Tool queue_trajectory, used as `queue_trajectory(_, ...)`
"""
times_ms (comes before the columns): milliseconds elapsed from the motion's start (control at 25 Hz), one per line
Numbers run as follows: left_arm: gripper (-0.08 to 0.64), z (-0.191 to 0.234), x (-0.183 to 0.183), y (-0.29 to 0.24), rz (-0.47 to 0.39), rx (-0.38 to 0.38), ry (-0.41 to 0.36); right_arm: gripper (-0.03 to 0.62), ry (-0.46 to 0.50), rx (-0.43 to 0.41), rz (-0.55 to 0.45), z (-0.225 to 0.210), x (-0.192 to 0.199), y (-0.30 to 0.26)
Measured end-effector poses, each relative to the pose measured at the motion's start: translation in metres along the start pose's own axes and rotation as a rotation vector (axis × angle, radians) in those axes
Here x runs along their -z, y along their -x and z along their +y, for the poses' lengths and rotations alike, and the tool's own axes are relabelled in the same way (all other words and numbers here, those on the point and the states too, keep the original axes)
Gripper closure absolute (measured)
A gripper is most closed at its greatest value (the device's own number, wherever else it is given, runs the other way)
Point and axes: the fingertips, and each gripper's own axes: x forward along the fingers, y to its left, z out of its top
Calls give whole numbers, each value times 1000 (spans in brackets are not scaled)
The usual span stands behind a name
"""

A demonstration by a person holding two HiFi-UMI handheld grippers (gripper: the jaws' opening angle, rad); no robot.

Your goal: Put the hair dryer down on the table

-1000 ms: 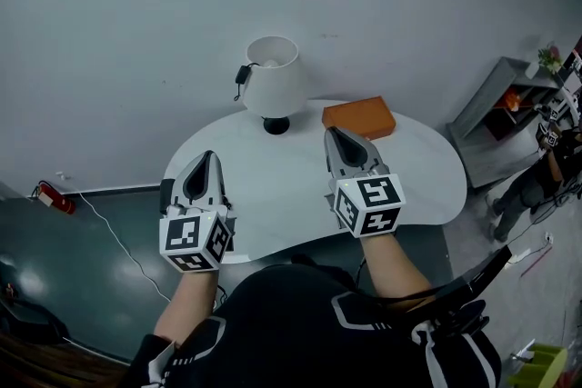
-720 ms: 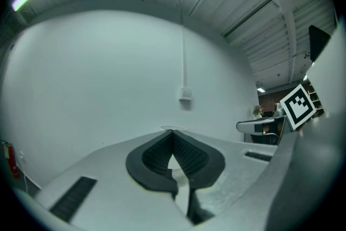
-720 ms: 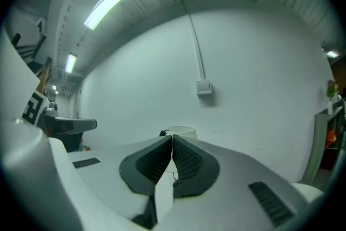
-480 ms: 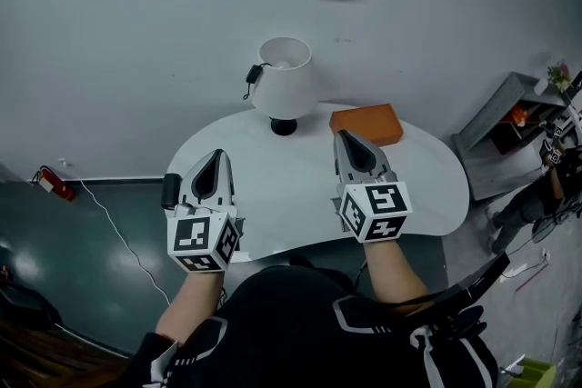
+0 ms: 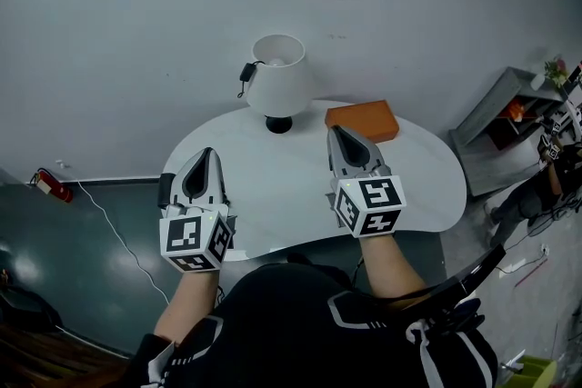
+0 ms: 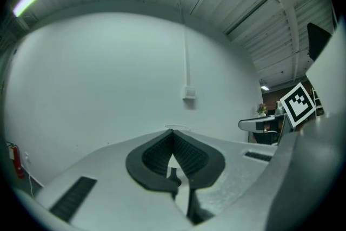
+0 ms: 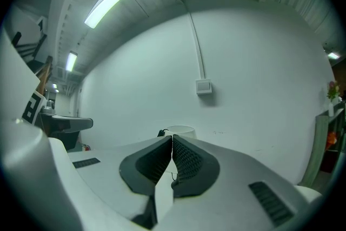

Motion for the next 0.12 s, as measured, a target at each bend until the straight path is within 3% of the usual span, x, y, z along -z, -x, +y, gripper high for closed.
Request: queue_trajectory(120,555,2,0,-3,0,0,1,566,7,-1,-1,-1,-2,-4)
